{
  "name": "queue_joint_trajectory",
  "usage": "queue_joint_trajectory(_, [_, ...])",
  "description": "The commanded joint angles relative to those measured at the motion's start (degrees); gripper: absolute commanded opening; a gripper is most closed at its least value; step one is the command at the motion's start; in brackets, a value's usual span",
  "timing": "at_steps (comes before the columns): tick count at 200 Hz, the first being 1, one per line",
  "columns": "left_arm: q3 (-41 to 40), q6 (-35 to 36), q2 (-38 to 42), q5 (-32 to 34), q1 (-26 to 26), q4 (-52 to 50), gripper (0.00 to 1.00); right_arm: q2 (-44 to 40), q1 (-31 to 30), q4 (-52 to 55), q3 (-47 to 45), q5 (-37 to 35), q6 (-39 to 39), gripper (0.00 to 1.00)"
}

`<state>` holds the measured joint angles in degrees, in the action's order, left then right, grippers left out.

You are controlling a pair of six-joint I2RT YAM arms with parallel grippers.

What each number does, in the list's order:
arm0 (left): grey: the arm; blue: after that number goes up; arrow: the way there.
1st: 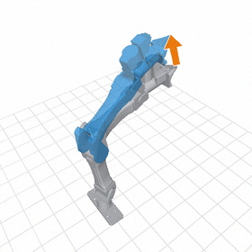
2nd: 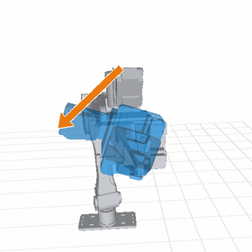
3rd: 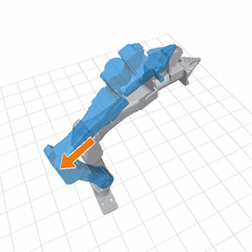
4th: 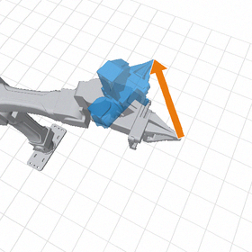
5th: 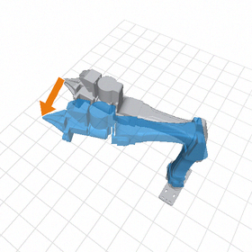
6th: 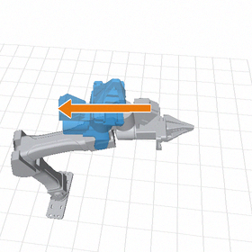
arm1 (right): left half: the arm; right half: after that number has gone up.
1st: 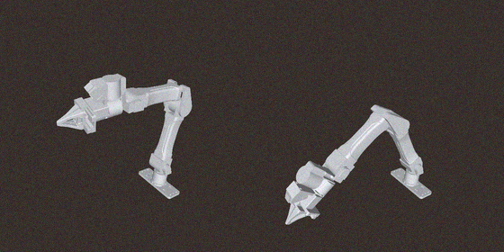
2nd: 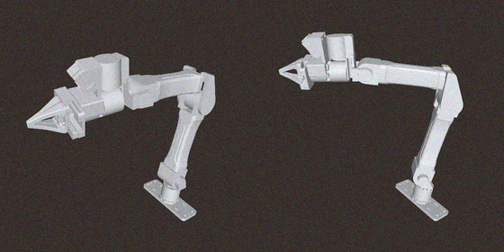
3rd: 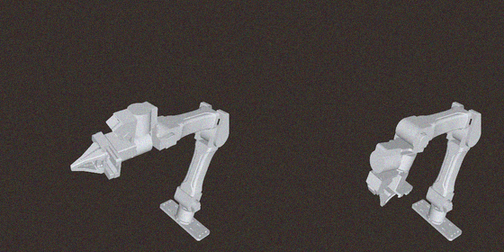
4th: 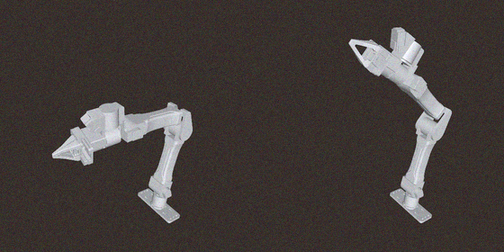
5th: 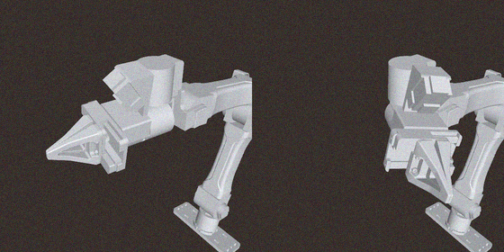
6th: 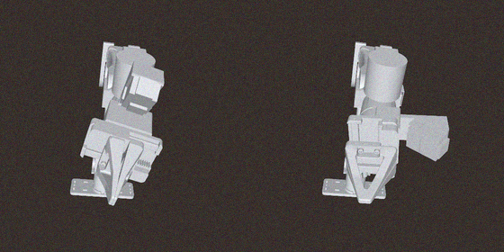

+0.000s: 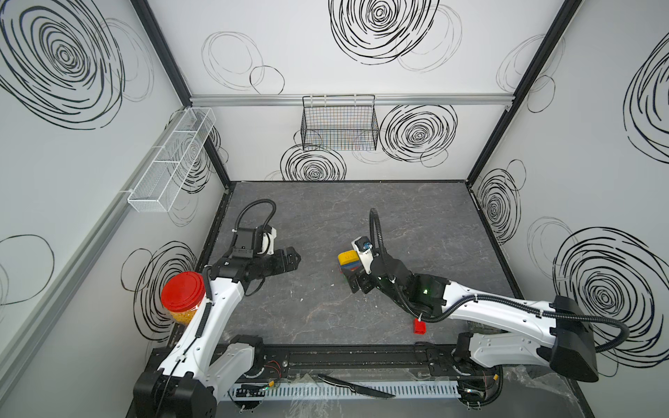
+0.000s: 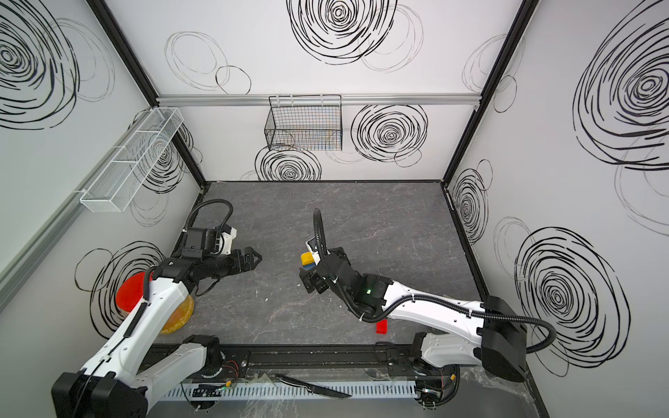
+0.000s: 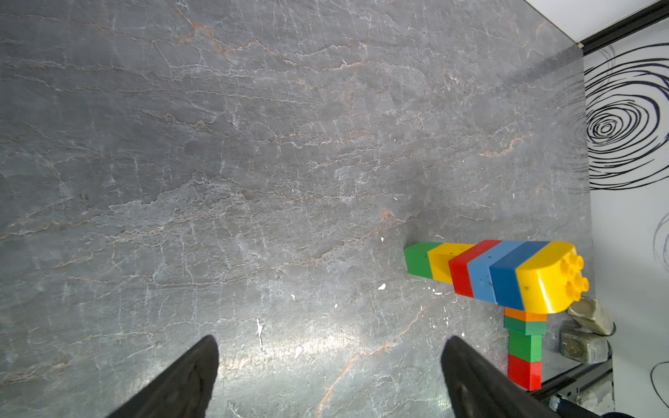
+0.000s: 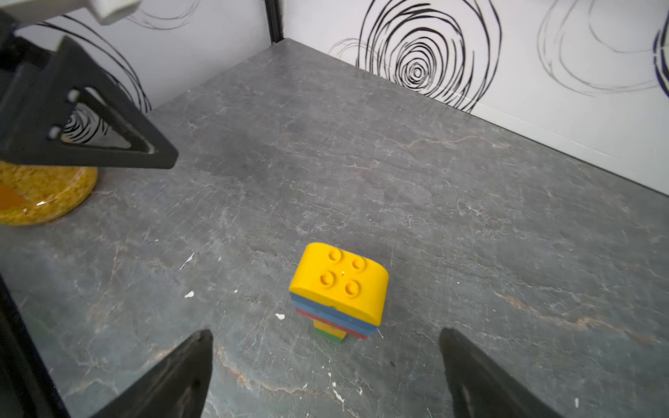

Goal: Assemble an ice cream with lego
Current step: Adjust the lego brick at the center of the board.

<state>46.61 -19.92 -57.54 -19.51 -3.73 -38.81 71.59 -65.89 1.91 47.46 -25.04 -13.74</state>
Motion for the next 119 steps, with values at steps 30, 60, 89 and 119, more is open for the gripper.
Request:
queue_joint_trajectory(30, [-1.32, 0.02, 1.11, -0.89, -0.14, 2.33, 0.99, 3.32, -0.29, -9.5, -4.41, -3.71, -4.88, 1.0])
queue_joint_trajectory(60, [-1.3, 0.07, 1.85, -0.73, -0.14, 1.9, 0.99, 4.92, 0.37, -13.38, -6.15, -3.25, -5.1, 1.0])
queue_joint_trajectory(89, [-1.34, 0.32, 2.34, -0.8, -0.05, 1.18, 0.99, 7.19, 2.44, -15.93, -6.38, -1.4, -4.81, 1.0])
queue_joint_trajectory(119, [-1.04, 0.87, 2.56, -0.62, 0.3, 0.27, 0.99, 9.08, 2.78, -17.2, -5.28, -1.15, -3.89, 1.0])
